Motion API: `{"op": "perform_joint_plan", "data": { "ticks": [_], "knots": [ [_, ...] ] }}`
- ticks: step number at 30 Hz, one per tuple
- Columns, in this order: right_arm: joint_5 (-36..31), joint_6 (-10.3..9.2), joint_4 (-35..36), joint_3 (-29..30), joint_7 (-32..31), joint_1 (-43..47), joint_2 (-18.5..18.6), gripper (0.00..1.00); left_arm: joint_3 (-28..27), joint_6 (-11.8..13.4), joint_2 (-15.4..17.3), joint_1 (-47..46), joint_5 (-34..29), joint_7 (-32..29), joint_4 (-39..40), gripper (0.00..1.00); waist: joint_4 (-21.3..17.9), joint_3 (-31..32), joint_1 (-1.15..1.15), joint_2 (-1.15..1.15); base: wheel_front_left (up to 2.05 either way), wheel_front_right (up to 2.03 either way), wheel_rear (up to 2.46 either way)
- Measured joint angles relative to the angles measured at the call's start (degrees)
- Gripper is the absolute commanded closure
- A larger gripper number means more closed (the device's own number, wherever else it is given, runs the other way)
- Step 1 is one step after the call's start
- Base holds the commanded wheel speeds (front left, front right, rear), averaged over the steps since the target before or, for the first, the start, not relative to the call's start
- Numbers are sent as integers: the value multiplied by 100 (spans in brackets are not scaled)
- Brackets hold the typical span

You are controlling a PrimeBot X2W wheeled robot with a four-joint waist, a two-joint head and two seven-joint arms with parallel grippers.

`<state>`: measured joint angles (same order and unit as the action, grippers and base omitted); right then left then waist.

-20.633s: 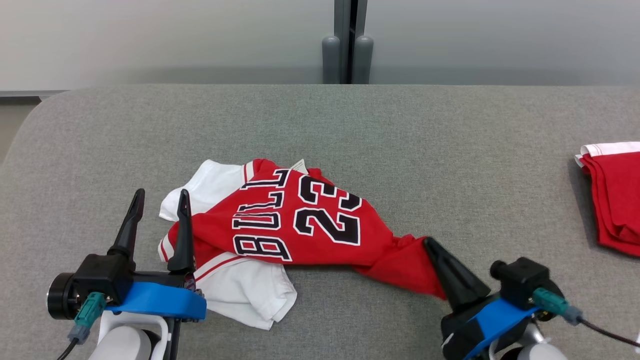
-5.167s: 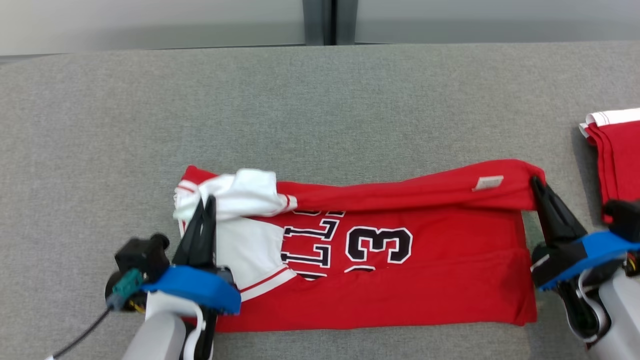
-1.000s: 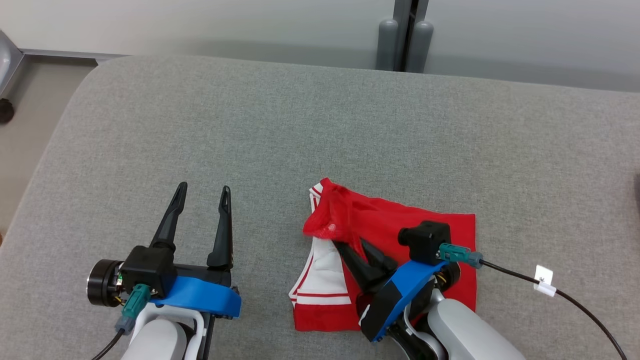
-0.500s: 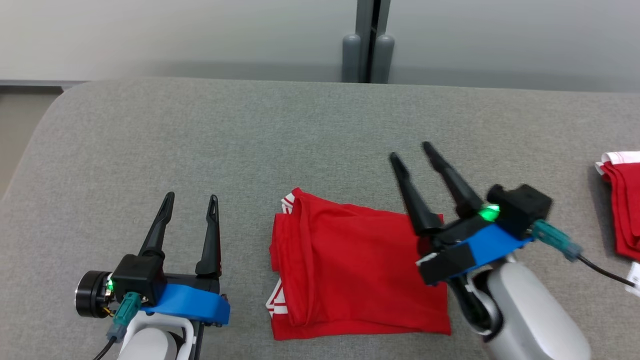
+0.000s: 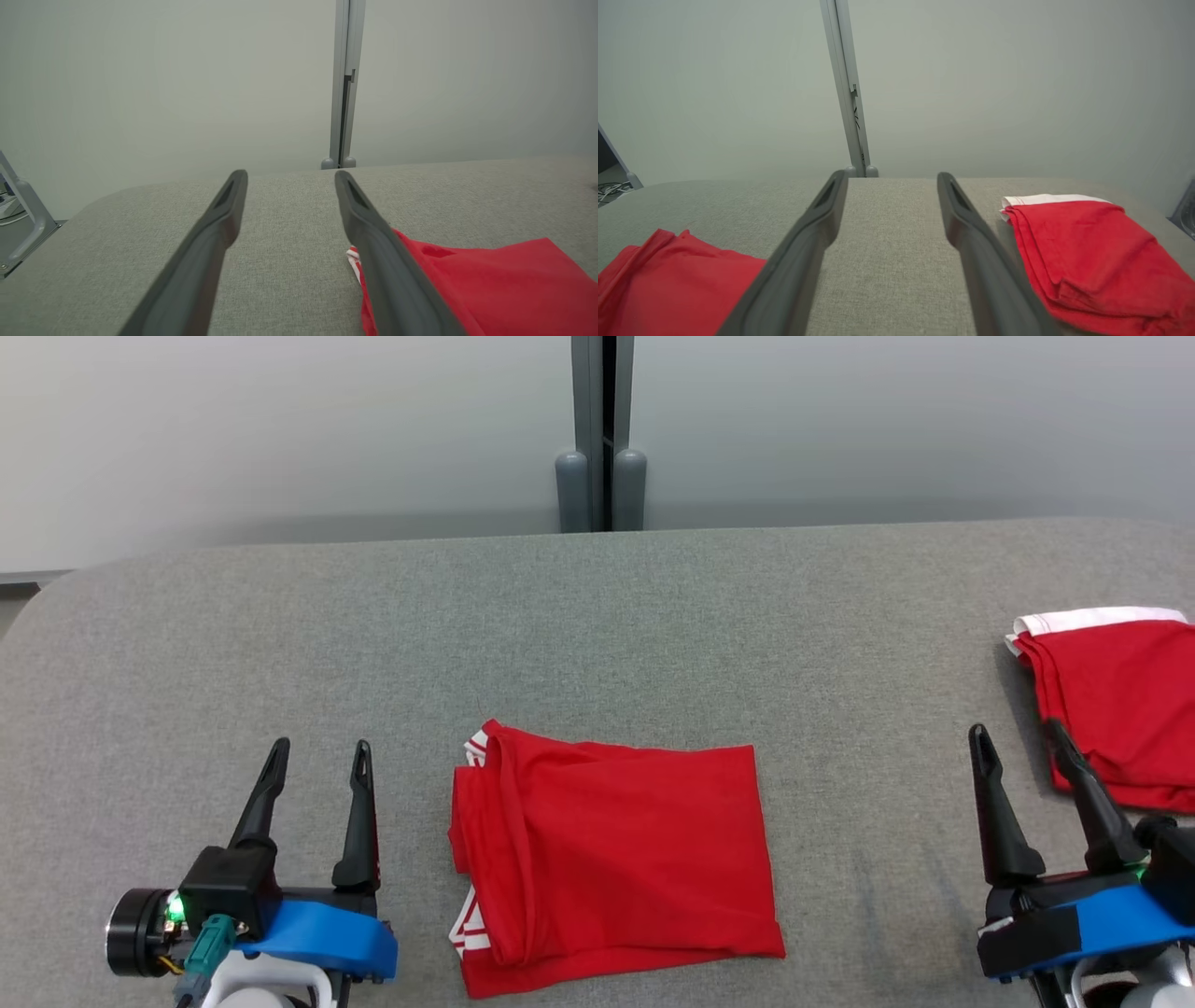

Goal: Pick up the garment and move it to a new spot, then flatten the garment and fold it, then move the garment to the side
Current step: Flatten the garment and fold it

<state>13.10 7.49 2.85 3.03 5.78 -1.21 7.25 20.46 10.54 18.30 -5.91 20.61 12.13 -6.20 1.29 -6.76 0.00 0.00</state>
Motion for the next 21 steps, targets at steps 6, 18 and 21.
{"op": "perform_joint_plan", "data": {
  "ticks": [6,18,21],
  "knots": [
    [-89,0,257,69,-275,461,-164,0,2,59,97,281,44,-132,10,0,-18,320,-1,-2,0,0,0],
    [-105,0,361,102,-500,876,-294,0,-13,176,207,684,133,-187,-31,0,-41,712,0,-2,0,0,0],
    [-116,0,408,119,-534,901,-316,0,-7,118,248,704,170,-188,-35,0,-41,734,0,-2,0,0,0]
  ]
}}
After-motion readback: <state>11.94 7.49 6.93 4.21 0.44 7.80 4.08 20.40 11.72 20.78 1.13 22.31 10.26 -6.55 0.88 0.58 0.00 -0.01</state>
